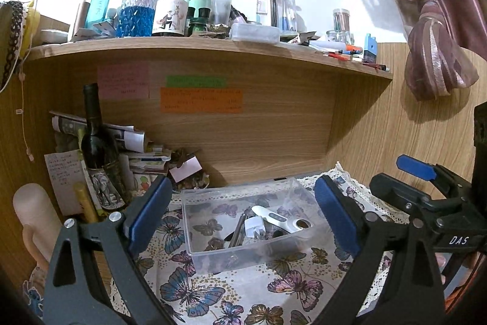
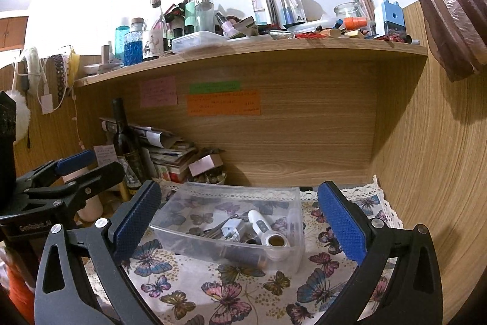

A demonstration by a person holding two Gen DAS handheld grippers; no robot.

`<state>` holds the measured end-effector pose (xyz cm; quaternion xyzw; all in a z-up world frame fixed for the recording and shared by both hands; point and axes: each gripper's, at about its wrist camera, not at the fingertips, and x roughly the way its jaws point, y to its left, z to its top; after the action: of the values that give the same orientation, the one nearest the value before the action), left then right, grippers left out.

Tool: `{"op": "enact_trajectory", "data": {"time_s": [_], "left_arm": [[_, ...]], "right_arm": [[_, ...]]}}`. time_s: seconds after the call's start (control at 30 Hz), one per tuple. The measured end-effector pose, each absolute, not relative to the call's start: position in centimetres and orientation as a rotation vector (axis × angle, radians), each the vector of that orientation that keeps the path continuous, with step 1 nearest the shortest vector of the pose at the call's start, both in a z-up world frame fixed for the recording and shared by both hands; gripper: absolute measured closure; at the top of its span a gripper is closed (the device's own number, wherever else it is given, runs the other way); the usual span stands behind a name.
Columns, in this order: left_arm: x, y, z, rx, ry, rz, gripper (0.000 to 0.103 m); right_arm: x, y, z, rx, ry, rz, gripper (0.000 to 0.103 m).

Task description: Organize rigid objects

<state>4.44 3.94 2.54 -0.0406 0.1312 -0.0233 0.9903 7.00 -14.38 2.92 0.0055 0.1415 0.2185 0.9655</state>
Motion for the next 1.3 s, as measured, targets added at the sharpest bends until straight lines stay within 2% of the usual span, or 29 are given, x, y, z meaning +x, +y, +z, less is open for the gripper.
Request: {"op": "enact_trajectory", "data": {"time_s": [1.3], "left_arm": [[4.39,3.78,2.37,-0.091,0.28,-0.064,0.006]], "right_arm": [[7.38,-14.37,2.51,0.012,0.307,0.459,0.0]]}}
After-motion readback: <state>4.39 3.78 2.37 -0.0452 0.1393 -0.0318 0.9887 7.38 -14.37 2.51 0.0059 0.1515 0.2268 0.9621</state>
